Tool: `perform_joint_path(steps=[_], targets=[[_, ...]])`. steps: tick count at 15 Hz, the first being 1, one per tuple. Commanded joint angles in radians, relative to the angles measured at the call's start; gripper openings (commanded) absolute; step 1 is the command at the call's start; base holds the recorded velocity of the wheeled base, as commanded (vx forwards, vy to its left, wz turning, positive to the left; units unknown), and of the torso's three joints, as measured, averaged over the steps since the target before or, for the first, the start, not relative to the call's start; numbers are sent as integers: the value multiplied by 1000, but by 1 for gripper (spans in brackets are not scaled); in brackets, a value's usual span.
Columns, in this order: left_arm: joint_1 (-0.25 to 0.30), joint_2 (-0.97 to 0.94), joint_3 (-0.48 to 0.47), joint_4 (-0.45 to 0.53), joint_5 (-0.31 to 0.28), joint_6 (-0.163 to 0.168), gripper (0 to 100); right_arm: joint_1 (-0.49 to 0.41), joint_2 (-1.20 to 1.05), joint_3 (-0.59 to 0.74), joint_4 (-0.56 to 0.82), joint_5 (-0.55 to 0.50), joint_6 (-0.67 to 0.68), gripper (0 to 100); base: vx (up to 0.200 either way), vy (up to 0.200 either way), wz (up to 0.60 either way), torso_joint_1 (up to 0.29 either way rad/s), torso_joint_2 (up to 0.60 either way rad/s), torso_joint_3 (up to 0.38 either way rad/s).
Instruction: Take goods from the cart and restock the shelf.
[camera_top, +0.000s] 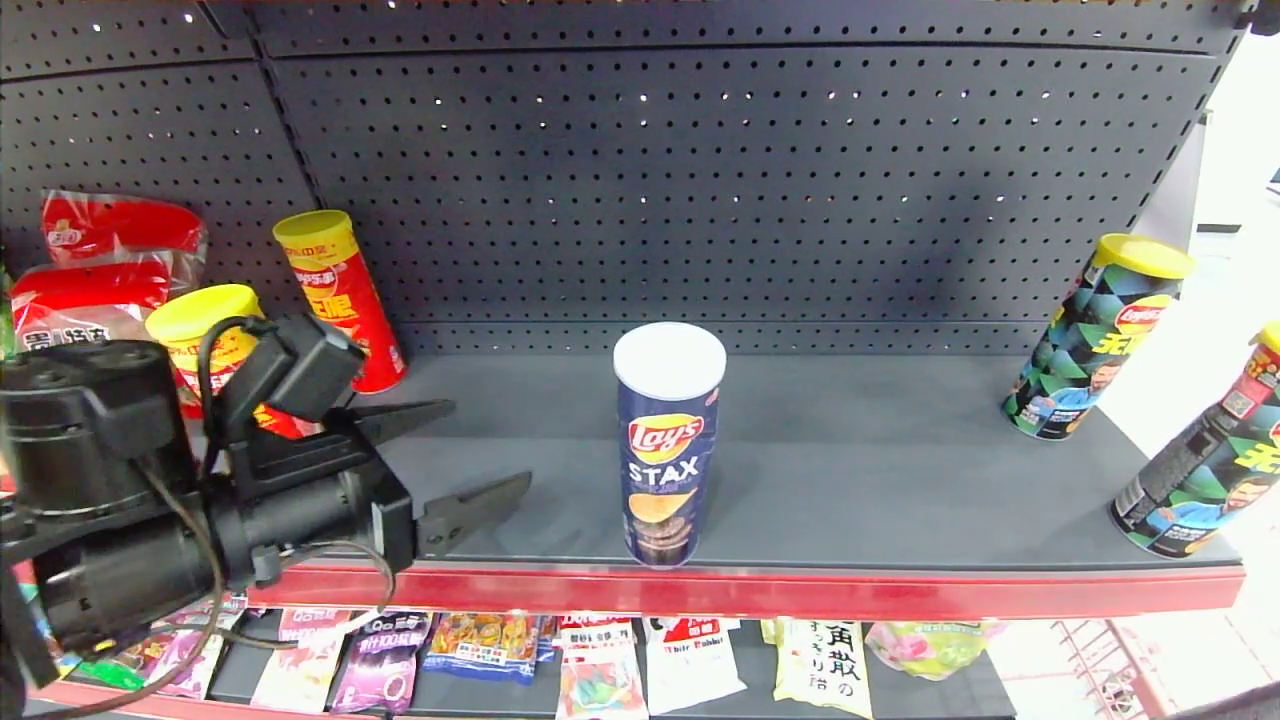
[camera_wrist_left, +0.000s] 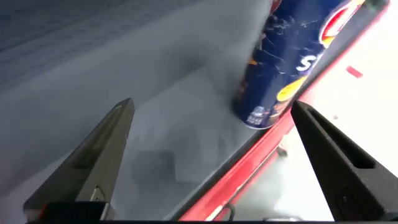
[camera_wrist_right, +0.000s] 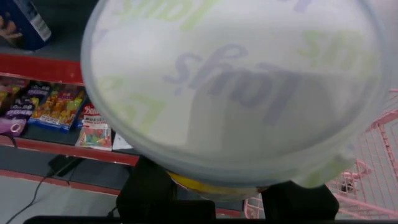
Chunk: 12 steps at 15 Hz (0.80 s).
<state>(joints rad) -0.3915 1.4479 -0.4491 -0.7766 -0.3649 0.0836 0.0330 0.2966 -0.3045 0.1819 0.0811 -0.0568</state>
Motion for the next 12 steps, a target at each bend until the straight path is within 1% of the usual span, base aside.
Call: perform_joint_path(steps=[1, 3, 4, 5, 6, 7, 8, 9, 10, 11, 12], targets=[[6, -173, 70, 7, 47, -25, 100, 65, 426, -329, -1, 71, -24, 0, 0, 0, 0, 0, 0, 0], [6, -247, 93, 31, 83, -25, 100, 179, 564, -435, -1, 71, -31, 0, 0, 0, 0, 0, 0, 0], [6, -297, 109, 79, 84, -25, 100, 228, 641, -482, -2, 69, -32, 0, 0, 0, 0, 0, 0, 0], [6, -339, 129, 123, 86, -25, 100, 245, 699, -516, -4, 71, -32, 0, 0, 0, 0, 0, 0, 0], [6, -403, 158, 189, 93, -25, 100, 251, 785, -564, -35, 71, -31, 0, 0, 0, 0, 0, 0, 0], [6, -495, 173, 284, 106, -25, 100, 271, 908, -605, -137, 75, -31, 0, 0, 0, 0, 0, 0, 0], [8, -537, 171, 338, 127, -25, 100, 294, 974, -616, -208, 75, -31, 0, 0, 0, 0, 0, 0, 0], [8, -577, 173, 381, 158, -25, 100, 315, 1029, -627, -252, 78, -31, 0, 0, 0, 0, 0, 0, 0], [8, -612, 175, 419, 176, -25, 100, 346, 1084, -653, -269, 78, -31, 0, 0, 0, 0, 0, 0, 0], [8, -620, 175, 425, 176, -25, 100, 352, 1095, -662, -269, 78, -31, 0, 0, 0, 0, 0, 0, 0], [8, -675, 179, 479, 184, -25, 100, 381, 1181, -734, -271, 78, -32, 0, 0, 0, 0, 0, 0, 0]])
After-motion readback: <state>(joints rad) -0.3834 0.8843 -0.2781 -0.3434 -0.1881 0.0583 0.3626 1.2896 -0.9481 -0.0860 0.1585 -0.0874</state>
